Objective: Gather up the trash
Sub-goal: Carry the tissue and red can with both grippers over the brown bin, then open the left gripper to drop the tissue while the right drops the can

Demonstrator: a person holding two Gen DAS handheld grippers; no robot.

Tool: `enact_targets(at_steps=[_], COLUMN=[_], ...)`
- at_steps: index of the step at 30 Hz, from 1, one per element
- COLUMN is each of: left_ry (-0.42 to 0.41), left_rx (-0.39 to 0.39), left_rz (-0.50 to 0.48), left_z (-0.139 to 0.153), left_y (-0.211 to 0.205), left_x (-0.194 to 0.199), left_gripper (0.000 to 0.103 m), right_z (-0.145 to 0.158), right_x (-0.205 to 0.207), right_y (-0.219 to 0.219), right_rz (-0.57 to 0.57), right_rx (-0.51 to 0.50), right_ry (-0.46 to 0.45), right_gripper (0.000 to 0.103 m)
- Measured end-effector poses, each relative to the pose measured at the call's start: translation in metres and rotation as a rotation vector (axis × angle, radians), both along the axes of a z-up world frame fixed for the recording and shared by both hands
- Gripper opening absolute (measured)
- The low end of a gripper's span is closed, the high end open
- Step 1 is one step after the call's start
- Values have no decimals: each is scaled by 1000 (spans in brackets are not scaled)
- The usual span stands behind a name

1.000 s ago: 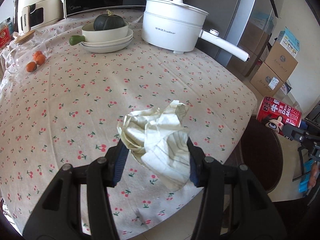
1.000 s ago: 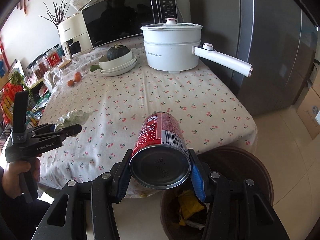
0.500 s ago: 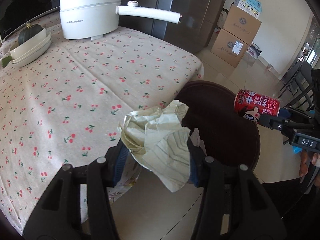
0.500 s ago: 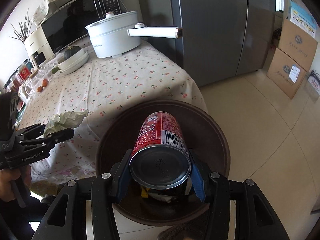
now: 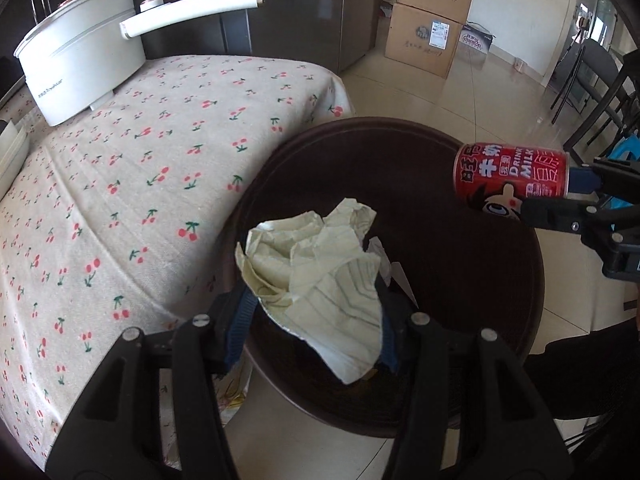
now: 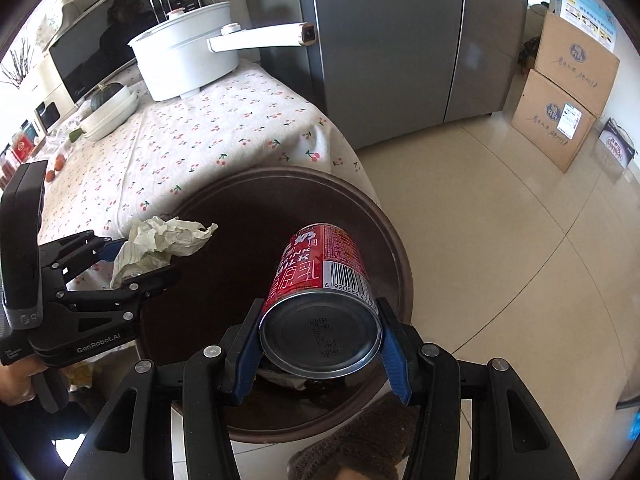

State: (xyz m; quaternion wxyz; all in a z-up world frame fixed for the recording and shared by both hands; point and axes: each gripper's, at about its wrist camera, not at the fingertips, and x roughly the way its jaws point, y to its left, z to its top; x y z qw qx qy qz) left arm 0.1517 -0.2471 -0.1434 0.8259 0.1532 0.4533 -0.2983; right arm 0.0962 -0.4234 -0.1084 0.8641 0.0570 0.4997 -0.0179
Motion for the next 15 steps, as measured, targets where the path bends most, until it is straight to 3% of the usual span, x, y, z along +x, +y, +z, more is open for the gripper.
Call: enact_targets(at_steps=[3,8,11,15], left_ry=[-11,-17,-46,-42], left_rx=[19,36,62,67], left_rz=[8,-26,-36,-14], left_z=[-7,-13,-8,0], left_y=[-6,-17,-19,-9], left_x=[4,1,-6,-7], left_gripper=[60,83,92,94], right_z=[-7,-17,-25,-33], right_x=[6,16,23,32], right_y=[-4,-6,-5,-4], right_rz=[-14,-18,-11,-2], right_rx=[-8,-29,-38,-39], right_ry=[20,49,70,96], right_gripper=[54,53,54,54])
